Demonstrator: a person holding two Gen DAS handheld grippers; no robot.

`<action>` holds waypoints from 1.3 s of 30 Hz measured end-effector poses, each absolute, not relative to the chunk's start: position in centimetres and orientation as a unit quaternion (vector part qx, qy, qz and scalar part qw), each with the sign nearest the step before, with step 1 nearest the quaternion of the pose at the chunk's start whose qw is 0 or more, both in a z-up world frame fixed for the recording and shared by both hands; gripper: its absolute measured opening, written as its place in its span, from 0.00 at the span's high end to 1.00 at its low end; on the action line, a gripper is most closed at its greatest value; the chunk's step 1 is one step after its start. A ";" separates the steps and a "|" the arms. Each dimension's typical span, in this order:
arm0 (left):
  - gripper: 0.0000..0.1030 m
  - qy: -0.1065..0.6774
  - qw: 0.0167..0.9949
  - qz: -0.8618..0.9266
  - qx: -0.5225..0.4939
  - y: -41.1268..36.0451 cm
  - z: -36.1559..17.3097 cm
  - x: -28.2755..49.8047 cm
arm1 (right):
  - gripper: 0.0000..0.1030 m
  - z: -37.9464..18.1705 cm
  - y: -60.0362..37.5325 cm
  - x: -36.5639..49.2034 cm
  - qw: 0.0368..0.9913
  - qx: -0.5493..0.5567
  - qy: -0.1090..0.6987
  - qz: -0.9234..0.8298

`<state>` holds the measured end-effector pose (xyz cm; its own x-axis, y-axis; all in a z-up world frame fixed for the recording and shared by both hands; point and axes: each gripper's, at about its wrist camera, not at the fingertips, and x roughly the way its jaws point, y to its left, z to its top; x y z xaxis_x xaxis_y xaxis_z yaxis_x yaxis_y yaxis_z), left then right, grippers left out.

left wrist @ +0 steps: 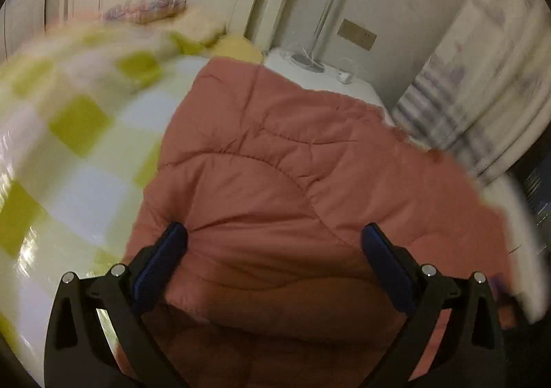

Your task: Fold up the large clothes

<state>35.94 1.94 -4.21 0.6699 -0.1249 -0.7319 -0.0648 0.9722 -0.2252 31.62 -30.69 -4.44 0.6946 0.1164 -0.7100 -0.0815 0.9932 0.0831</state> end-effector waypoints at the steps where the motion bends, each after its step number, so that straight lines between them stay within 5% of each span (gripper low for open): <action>1: 0.02 0.408 0.905 -0.024 -0.121 1.9 -3.8 35.9 | 0.07 -4.4 -30.6 31.6 0.920 0.023 0.387 0.051; 8: 0.02 0.367 0.908 -0.051 -0.197 4.6 0.9 39.4 | 0.07 -4.5 -31.0 31.7 0.920 0.028 0.387 0.056; 12: 0.02 0.457 0.871 -0.028 -0.178 4.4 -3.3 45.7 | 0.07 -4.6 -31.1 31.8 0.919 0.032 0.389 0.062; 15: 0.02 0.443 0.890 -0.008 -0.106 2.8 -4.2 46.0 | 0.07 -4.6 -31.2 31.8 0.919 0.032 0.386 0.069; 22: 0.02 0.356 0.927 -0.022 -0.112 0.8 -0.5 38.9 | 0.07 -4.6 -31.3 31.8 0.919 0.033 0.387 0.065; 29: 0.02 0.407 0.912 -0.038 -0.014 -3.3 -3.7 34.6 | 0.07 -4.7 -31.0 31.7 0.920 0.021 0.387 0.054; 34: 0.02 0.370 0.923 -0.053 -0.086 -1.9 -0.5 30.7 | 0.06 -4.7 -31.2 31.7 0.920 0.022 0.387 0.053; 39: 0.02 0.417 0.908 -0.049 -0.018 -3.0 -2.4 26.5 | 0.06 -4.7 -31.2 31.8 0.919 0.024 0.388 0.055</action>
<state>26.47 -3.01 -2.44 0.6478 -0.1039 -0.7547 0.0743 0.9945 -0.0732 31.83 -31.23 -4.72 0.6921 0.1206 -0.7117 -0.0829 0.9927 0.0877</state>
